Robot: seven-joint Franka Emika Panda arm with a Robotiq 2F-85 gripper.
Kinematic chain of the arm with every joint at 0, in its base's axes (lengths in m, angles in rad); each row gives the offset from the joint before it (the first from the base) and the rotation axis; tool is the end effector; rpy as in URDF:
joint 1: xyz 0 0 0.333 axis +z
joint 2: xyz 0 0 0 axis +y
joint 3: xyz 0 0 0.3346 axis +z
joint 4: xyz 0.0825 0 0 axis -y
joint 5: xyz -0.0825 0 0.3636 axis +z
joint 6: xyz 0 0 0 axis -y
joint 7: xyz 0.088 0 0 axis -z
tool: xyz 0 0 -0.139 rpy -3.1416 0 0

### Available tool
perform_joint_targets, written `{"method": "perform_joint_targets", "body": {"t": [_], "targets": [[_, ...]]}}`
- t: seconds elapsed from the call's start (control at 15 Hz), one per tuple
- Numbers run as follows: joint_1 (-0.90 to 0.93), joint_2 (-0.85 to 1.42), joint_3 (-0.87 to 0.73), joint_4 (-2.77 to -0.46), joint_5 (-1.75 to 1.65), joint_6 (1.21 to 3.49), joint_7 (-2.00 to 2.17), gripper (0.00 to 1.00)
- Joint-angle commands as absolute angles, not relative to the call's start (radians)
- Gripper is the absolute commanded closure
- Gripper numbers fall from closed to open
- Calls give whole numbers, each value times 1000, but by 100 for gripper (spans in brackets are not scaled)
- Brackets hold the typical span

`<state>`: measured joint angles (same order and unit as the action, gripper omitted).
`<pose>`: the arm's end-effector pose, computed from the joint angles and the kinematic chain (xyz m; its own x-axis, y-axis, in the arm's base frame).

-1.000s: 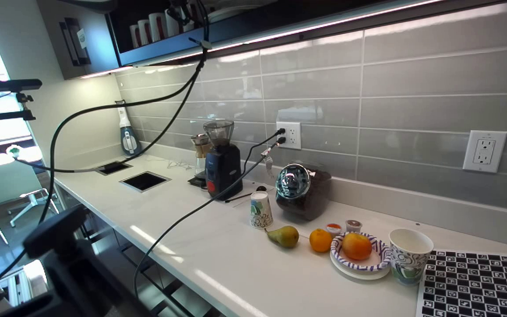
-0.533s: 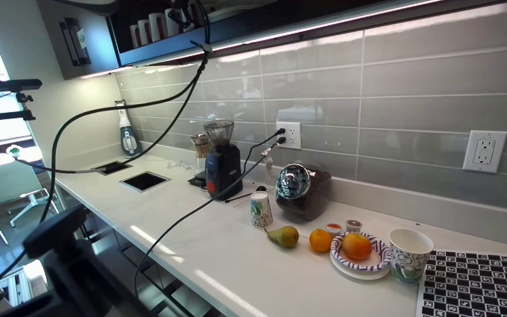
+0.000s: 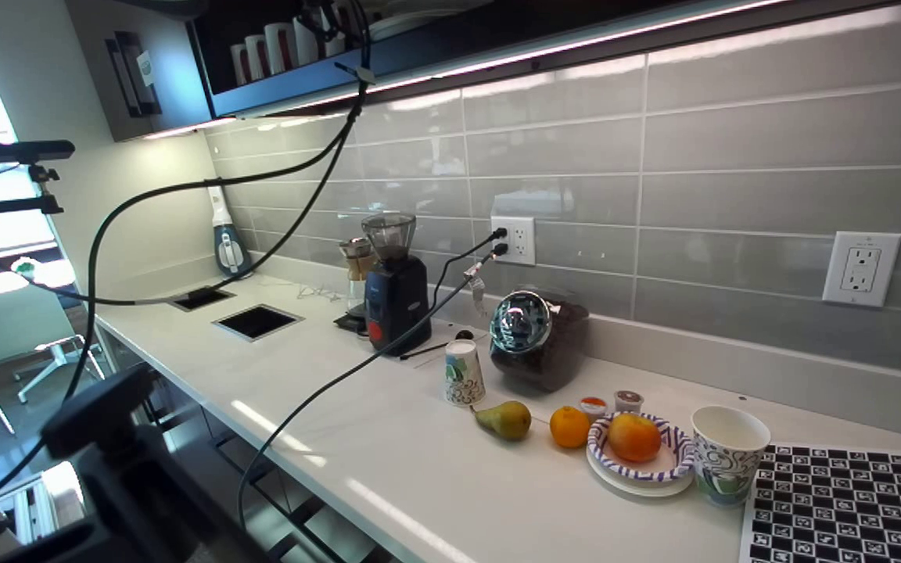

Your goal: Remove one white plate from the shelf

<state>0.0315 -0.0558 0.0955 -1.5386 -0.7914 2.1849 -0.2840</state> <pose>0.5748 0.0305 0.7552 0.6839 0.6838 0.2543 0.2273 -0.5310 0.8163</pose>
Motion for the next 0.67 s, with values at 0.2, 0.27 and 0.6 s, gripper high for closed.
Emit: {"method": "perform_joint_targets", "body": {"t": [0.2, 0.27, 0.6], "targets": [[40, -29, 82, -1489, -785, 2165, -308, 0], [39, -29, 81, -1489, -791, 2168, -301, 0], [36, -31, 74, -1488, -803, 2195, -281, 0]]}}
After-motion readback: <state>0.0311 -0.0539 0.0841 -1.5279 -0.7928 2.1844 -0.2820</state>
